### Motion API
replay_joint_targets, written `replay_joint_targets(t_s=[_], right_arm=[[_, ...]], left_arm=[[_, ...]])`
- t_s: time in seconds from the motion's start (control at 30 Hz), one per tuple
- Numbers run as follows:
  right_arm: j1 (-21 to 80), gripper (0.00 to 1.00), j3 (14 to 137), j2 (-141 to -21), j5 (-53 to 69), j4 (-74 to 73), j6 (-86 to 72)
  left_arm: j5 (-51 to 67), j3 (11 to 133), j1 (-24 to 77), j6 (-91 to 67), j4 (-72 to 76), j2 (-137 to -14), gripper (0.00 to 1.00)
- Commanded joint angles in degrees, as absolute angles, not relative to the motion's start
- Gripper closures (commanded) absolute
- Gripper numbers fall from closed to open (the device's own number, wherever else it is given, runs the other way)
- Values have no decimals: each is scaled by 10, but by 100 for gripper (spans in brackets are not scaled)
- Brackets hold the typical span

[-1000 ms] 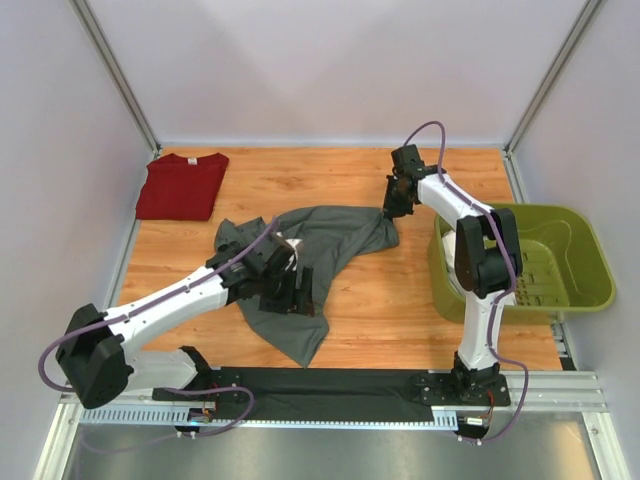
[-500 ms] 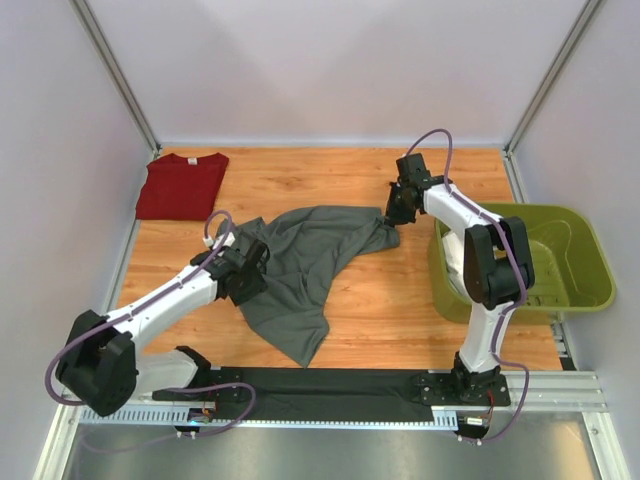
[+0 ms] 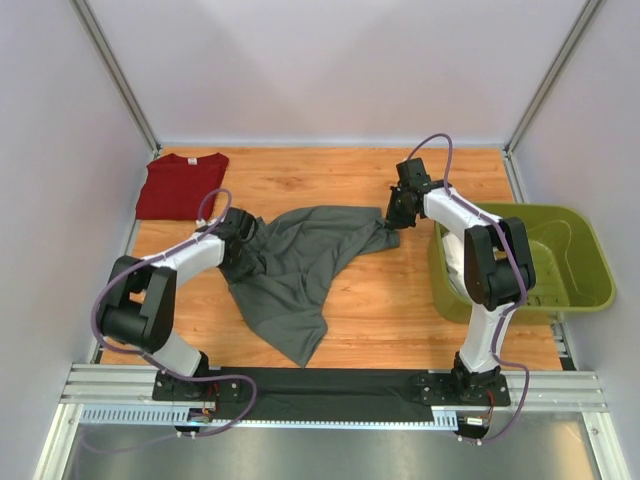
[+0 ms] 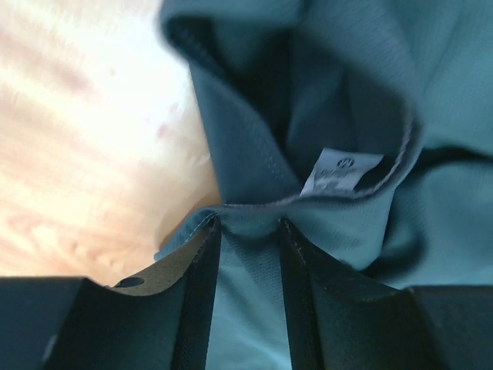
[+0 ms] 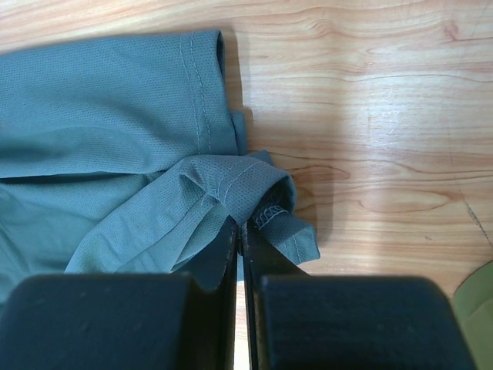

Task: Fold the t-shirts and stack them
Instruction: Flatten the tshirt out

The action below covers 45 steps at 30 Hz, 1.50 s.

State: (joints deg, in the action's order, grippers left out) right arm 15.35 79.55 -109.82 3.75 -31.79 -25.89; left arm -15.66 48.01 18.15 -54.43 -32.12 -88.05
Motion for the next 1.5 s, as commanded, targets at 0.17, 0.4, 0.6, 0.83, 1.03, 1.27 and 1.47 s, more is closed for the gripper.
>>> replay_joint_targets(t_s=[0.17,0.4,0.6,0.83,1.03,1.27,1.47], right_arm=[[156,100,822,-1092,6,-301,-283],[156,100,860,-1122,12,-310,-295],[156,100,878,-1123,13,-323,-281],[156,100,875,-1117,18,-332,-270],[156,100,869,-1116,21,-331,-264],[156,100,869,-1116,15,-336,-256],[156,100,867,-1116,10,-338,-257]], left_arm=[[-113,641,109,-452,-283,-1011,57],[-69,743,62,-382,-306,-1071,57],[-51,617,61,-396,-296,-859,48],[-21,498,61,-442,-336,-665,18],[-12,380,61,-522,-291,-604,10],[-18,343,60,-535,-216,-644,22],[-46,334,60,-532,-204,-675,24]])
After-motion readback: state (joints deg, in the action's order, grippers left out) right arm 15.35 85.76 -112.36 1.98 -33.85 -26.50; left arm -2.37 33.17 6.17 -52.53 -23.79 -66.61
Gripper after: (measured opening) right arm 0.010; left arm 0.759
